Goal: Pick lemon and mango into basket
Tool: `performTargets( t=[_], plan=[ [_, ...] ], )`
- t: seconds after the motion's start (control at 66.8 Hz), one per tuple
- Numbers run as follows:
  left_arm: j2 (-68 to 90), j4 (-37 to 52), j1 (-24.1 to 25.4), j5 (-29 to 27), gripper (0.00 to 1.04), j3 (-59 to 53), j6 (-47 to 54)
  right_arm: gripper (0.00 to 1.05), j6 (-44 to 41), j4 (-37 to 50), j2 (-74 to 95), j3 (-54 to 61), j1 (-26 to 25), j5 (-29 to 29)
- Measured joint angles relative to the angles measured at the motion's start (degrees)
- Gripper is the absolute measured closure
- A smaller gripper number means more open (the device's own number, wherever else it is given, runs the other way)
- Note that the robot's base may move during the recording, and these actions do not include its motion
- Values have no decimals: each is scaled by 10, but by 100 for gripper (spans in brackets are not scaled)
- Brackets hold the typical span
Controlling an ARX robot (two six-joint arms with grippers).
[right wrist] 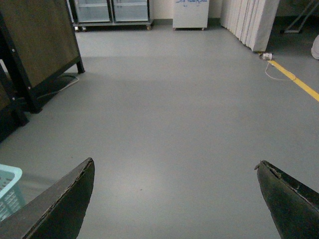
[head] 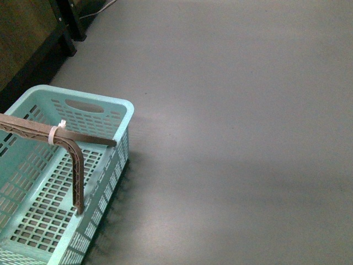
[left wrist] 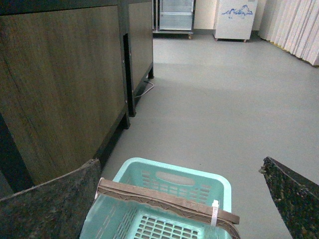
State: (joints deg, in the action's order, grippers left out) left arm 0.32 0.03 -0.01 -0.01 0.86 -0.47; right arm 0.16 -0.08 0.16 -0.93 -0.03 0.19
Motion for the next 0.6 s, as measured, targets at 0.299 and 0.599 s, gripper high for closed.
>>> performTargets(
  t=[0.299,0.599],
  plan=[
    [8,-15,3,13,7,4,-6,9,0,0,0,0,0,0],
    [425,-179,186,224,7,176,-316,9,0,0,0,0,0,-2]
  ],
)
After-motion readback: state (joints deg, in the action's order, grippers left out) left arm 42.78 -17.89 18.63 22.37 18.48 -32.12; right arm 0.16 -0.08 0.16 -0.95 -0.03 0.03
